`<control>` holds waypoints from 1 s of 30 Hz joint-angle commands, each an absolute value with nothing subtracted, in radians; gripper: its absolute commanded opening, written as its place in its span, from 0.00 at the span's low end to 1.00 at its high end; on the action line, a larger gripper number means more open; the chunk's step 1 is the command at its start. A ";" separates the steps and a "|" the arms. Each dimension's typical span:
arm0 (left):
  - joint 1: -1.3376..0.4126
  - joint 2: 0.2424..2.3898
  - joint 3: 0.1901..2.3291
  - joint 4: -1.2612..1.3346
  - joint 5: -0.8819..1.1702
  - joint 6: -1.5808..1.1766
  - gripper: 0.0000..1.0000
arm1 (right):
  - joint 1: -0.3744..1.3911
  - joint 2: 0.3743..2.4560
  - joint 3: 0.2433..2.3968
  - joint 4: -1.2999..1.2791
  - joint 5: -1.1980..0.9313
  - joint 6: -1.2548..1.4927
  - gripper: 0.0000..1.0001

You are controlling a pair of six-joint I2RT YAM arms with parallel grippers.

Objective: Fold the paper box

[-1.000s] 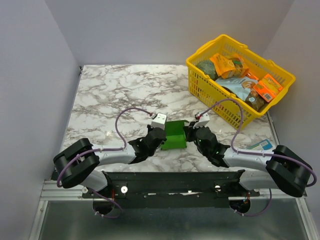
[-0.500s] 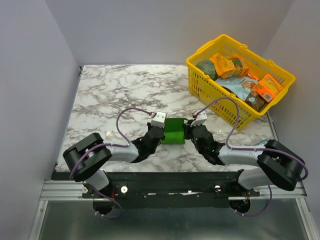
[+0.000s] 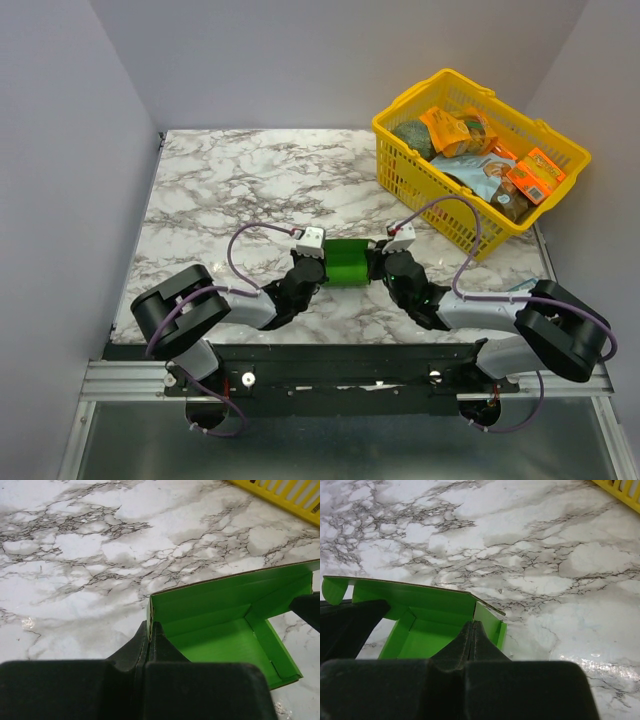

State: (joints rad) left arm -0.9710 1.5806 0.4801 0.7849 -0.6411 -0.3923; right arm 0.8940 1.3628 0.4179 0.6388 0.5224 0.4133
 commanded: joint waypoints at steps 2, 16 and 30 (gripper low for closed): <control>-1.035 1.612 0.449 0.824 -0.525 -0.508 0.00 | 0.933 1.351 0.431 0.565 0.374 0.506 0.01; -1.123 1.693 0.431 0.789 -0.601 -0.391 0.00 | 0.934 1.313 0.500 0.250 0.371 0.641 0.01; -1.212 1.784 0.420 0.801 -0.883 -0.210 0.00 | 0.951 0.943 0.409 0.027 0.330 0.670 0.46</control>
State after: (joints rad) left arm -1.1717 1.7172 0.4419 0.9428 -0.8948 -0.2623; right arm 0.9241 1.1351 0.4694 0.1135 0.4305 0.6430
